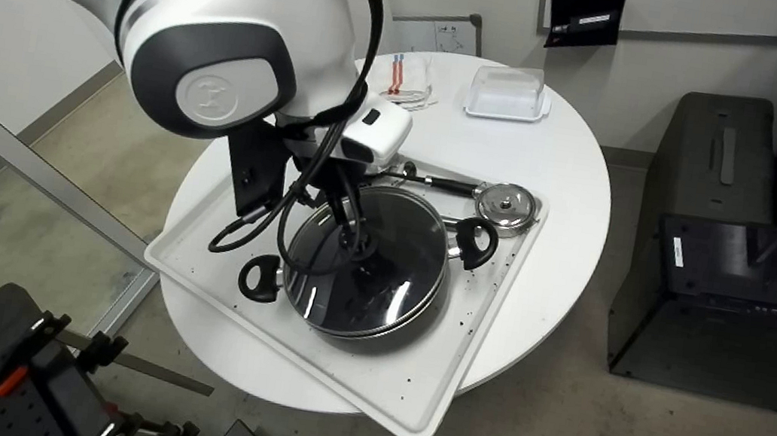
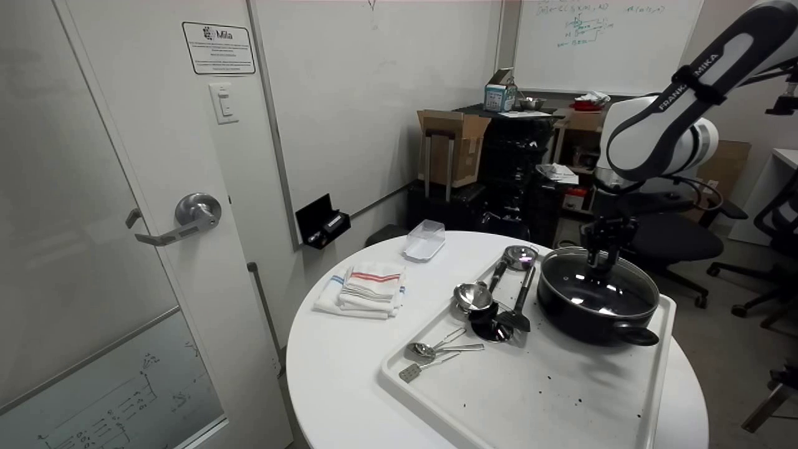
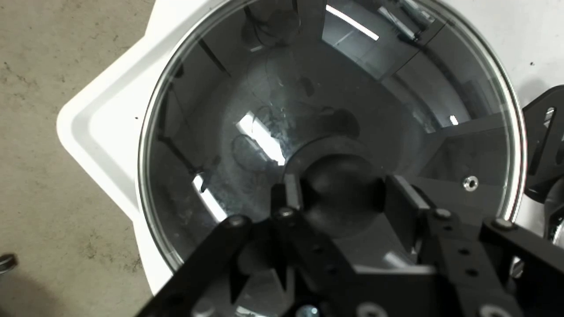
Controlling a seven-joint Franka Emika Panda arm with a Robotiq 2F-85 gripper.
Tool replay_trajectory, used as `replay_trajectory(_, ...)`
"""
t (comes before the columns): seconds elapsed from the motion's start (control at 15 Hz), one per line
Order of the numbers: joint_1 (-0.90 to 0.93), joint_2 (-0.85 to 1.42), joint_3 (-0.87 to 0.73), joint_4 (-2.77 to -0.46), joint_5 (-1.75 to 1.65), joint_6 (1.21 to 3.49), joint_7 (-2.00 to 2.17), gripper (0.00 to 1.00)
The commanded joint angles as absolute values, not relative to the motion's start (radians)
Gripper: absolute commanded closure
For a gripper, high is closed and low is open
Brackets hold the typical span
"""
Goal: Put the lid on the pot
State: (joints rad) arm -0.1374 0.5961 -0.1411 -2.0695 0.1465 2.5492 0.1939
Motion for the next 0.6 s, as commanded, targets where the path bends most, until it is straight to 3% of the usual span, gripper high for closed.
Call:
replay_trajectory(0.0,-0.138,0.563,-0.136,-2.093,0.157,2.547,0.197,0.75)
replay_trajectory(0.53,-0.139,0.573,-0.133,-2.093,0.159,2.545,0.198,0.75)
